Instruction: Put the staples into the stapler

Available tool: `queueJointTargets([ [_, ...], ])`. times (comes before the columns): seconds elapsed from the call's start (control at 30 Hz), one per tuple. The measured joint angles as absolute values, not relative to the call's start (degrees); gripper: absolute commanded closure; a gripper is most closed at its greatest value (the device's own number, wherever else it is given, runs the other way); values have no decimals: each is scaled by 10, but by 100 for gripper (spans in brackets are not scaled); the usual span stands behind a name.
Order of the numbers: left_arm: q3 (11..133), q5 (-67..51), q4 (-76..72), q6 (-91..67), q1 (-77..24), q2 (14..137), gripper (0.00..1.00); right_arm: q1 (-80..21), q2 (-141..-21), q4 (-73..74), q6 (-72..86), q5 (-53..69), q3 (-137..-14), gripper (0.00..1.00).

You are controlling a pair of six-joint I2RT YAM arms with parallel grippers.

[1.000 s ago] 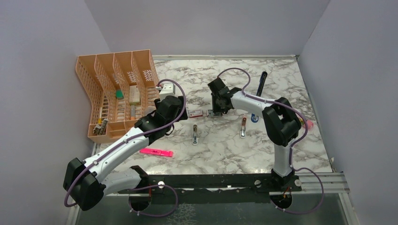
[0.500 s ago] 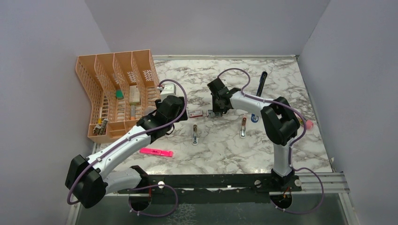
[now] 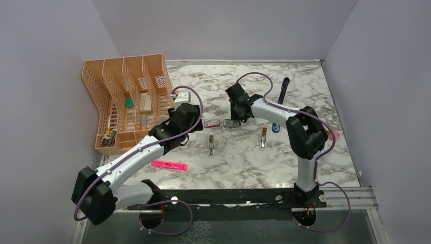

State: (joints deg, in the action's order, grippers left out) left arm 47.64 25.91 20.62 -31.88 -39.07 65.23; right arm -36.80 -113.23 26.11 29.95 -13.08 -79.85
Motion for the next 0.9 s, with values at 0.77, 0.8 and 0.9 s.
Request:
queueJointTargets([
  [0.77,467,244,201,-318,-390,655,29,-431,-990,301,335,-87,-616,71],
  [0.8,466,244,201,-318,-390,655,29,-431,-991,301,335,-87,-616,69],
  [0.9,464,243,198,-318,-390,657,29,-431,-1003,305,335,-87,-619,60],
])
